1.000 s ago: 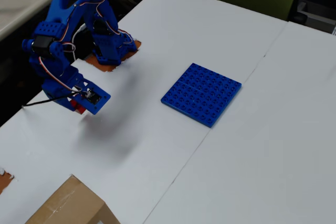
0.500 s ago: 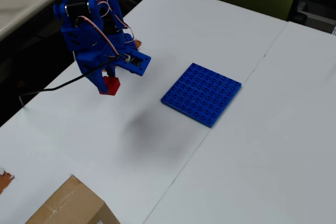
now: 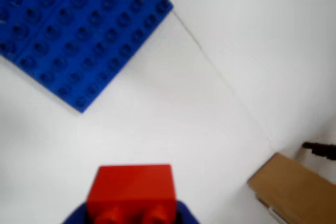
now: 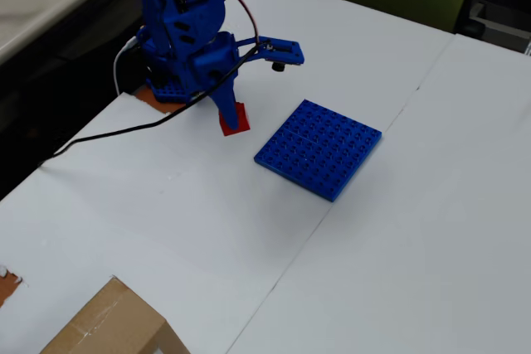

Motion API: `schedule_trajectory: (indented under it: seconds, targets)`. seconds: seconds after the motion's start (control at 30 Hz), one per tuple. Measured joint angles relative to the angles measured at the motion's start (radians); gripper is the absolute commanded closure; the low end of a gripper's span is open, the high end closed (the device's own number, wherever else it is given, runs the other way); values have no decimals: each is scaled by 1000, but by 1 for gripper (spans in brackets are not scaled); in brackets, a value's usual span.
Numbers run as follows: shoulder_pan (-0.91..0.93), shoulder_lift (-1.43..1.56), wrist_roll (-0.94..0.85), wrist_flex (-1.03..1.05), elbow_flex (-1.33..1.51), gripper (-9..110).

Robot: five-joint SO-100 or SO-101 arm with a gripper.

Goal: Pick up the 2x2 red block and go up the 8x8 blue block.

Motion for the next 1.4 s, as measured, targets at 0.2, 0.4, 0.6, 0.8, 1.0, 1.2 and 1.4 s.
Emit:
schedule_trajectory:
  seconds: [0.2,0.4,0.6,0.8,1.0,1.2,1.4]
  targets:
    - [-94,-84,-60,0,-107,100]
    - [-169,-156,-149,5,-178,100]
    - [-225,-244,-233,25,-259,100]
    - [-270,-324,-262,48,-334,100]
    - [-288,-356,-264,52,-356,100]
    - [-328,-396,-264,52,-365,99]
    - [-334,-437,-264,80,-423,99]
